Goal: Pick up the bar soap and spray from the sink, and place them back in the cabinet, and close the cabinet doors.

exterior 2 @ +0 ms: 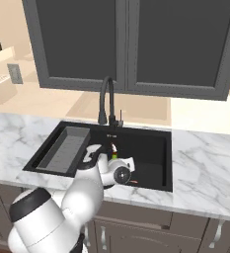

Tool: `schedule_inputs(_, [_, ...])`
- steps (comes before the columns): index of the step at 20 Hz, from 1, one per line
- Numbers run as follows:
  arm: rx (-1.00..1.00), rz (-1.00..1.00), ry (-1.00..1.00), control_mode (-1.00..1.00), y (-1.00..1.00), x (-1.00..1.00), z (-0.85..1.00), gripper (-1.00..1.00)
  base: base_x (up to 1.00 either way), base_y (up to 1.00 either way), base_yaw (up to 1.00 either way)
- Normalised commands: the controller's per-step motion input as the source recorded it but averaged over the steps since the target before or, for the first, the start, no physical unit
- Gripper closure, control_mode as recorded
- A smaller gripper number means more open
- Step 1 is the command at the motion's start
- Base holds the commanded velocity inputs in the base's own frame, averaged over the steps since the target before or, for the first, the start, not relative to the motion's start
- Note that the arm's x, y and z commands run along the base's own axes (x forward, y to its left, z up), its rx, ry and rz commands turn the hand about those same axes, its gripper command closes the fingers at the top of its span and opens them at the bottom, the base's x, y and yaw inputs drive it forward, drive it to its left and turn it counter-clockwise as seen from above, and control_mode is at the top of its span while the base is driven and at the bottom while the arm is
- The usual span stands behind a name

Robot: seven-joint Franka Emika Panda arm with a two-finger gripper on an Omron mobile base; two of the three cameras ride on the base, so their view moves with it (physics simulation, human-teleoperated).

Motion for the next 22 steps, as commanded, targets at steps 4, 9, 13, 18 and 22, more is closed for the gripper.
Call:
schedule_inputs(4, [0.00, 0.00, 0.00, -1.00, 0.00, 0.03, 0.00, -1.00, 0.00, 0.00, 0.00])
schedule_inputs(9, [0.00, 0.00, 0.00, -1.00, 0.00, 0.08, 0.00, -1.00, 0.00, 0.00, 0.00])
schedule_inputs(13, [0.00, 0.00, 0.00, -1.00, 0.00, 0.13, 0.00, -1.00, 0.00, 0.00, 0.00])
schedule_inputs(18, [0.00, 0.00, 0.00, -1.00, 0.02, 0.17, 0.00, -1.00, 0.00, 0.00, 0.00])
schedule_inputs(22, [0.00, 0.00, 0.00, -1.00, 0.04, 0.12, -0.07, -1.00, 0.00, 0.00, 0.00])
